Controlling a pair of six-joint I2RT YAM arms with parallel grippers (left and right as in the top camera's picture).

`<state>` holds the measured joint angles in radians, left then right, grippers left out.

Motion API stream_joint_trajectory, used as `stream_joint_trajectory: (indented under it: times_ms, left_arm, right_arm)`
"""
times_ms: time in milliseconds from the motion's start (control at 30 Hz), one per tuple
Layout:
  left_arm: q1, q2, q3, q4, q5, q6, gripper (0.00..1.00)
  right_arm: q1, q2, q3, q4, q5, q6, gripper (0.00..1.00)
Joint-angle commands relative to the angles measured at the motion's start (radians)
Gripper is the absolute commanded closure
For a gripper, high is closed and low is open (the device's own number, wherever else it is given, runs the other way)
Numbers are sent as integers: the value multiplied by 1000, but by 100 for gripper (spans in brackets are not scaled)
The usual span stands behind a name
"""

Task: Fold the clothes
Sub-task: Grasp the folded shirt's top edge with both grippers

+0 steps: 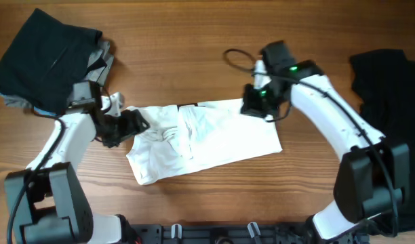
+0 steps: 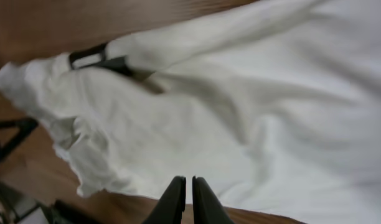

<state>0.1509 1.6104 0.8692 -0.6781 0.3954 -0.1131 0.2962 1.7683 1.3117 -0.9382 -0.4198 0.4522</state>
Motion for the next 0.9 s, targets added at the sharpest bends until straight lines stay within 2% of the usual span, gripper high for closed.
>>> stream_joint_trajectory:
  times_ms: [0,100,233,433,567,600,633,667,733,867]
  left_arm:
    - [-40,55,-35,16,-57,5,19]
    - [-51,109,-35,22,-52,5,19]
    - [-98,188,-35,24,33,5,20]
    - [-197,209,-35,-34,42,47,30]
    - [-261,209,-35,-102,42,50,44]
    - [-274,209,-35,-105,42,50,58]
    - [-281,209,-35,-104,41,50,86]
    - [-278,209,-35,-106,43,43,96]
    - [-262,207,-21,-140,42,42,96]
    - [-168,184,111,-330,41,42,96]
  right_arm:
    - [-15,34,-17,-29,51,19,91]
    - [-12,44,-60,-19,50,26,91]
    - [-15,49,-135,11,61,79,92]
    - [-15,50,-145,18,61,78,92]
    - [-15,50,-144,31,61,79,92]
    - [-15,50,-144,37,61,79,92]
    - [-15,50,-145,37,61,79,92]
    - [-15,50,-145,37,61,79,92]
    - [-15,50,-144,34,61,74,92]
    - [-15,50,-144,29,61,71,92]
